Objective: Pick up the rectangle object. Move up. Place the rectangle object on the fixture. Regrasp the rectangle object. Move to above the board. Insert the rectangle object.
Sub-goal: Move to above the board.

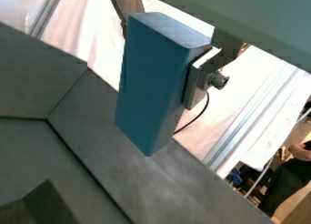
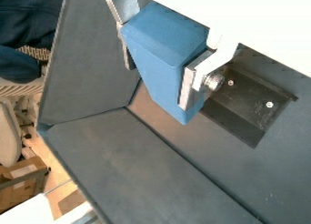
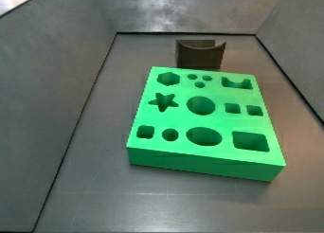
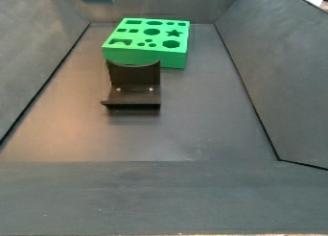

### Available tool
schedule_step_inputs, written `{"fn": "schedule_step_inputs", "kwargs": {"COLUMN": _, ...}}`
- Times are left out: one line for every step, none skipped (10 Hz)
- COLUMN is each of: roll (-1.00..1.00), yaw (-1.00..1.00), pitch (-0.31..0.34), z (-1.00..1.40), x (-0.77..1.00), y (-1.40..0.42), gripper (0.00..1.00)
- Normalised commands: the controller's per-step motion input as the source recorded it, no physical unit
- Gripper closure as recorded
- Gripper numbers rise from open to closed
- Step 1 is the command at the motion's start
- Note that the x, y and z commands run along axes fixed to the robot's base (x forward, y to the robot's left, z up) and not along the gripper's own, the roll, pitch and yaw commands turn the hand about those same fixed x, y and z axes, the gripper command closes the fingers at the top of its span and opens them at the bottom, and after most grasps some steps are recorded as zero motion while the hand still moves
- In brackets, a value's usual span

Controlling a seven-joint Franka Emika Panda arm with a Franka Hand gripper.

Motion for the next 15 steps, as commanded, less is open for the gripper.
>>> {"fn": "schedule_step_inputs", "kwargs": {"roll": -1.0, "yaw": -0.03, "pitch": 0.086, "z": 0.28, "x": -0.72, "y": -1.0, "gripper": 1.0}}
{"fn": "schedule_step_inputs", "kwargs": {"roll": -1.0, "yaw": -0.02, "pitch": 0.07, "z": 0.26, "x": -0.73, "y": -1.0, "gripper": 1.0}}
{"fn": "schedule_step_inputs", "kwargs": {"roll": -1.0, "yaw": -0.02, "pitch": 0.048, "z": 0.28, "x": -0.76, "y": -1.0, "gripper": 1.0}}
{"fn": "schedule_step_inputs", "kwargs": {"roll": -1.0, "yaw": -0.02, "pitch": 0.041, "z": 0.27, "x": -0.78, "y": -1.0, "gripper": 1.0}}
{"fn": "schedule_step_inputs", "kwargs": {"roll": -1.0, "yaw": -0.01, "pitch": 0.041, "z": 0.27, "x": -0.78, "y": -1.0, "gripper": 1.0}}
{"fn": "schedule_step_inputs", "kwargs": {"roll": -1.0, "yaw": -0.01, "pitch": 0.041, "z": 0.27, "x": -0.79, "y": -1.0, "gripper": 1.0}}
{"fn": "schedule_step_inputs", "kwargs": {"roll": -1.0, "yaw": -0.01, "pitch": 0.035, "z": 0.28, "x": -0.81, "y": -1.0, "gripper": 1.0}}
{"fn": "schedule_step_inputs", "kwargs": {"roll": -1.0, "yaw": 0.0, "pitch": 0.028, "z": 0.28, "x": -0.84, "y": -1.0, "gripper": 1.0}}
{"fn": "schedule_step_inputs", "kwargs": {"roll": -1.0, "yaw": 0.0, "pitch": 0.019, "z": 0.28, "x": -0.87, "y": -1.0, "gripper": 1.0}}
{"fn": "schedule_step_inputs", "kwargs": {"roll": -1.0, "yaw": 0.0, "pitch": 0.009, "z": 0.18, "x": -0.61, "y": -0.66, "gripper": 1.0}}
{"fn": "schedule_step_inputs", "kwargs": {"roll": -1.0, "yaw": 0.0, "pitch": 0.003, "z": 0.11, "x": -0.39, "y": -0.39, "gripper": 1.0}}
{"fn": "schedule_step_inputs", "kwargs": {"roll": -0.98, "yaw": 0.0, "pitch": 0.004, "z": 0.07, "x": -0.28, "y": -0.26, "gripper": 1.0}}
{"fn": "schedule_step_inputs", "kwargs": {"roll": -0.59, "yaw": -0.01, "pitch": -0.005, "z": 0.03, "x": -0.12, "y": -0.1, "gripper": 1.0}}
{"fn": "schedule_step_inputs", "kwargs": {"roll": -0.45, "yaw": 0.0, "pitch": -0.012, "z": 0.02, "x": -0.09, "y": -0.07, "gripper": 1.0}}
{"fn": "schedule_step_inputs", "kwargs": {"roll": -0.26, "yaw": 0.0, "pitch": -0.013, "z": 0.01, "x": -0.06, "y": -0.03, "gripper": 1.0}}
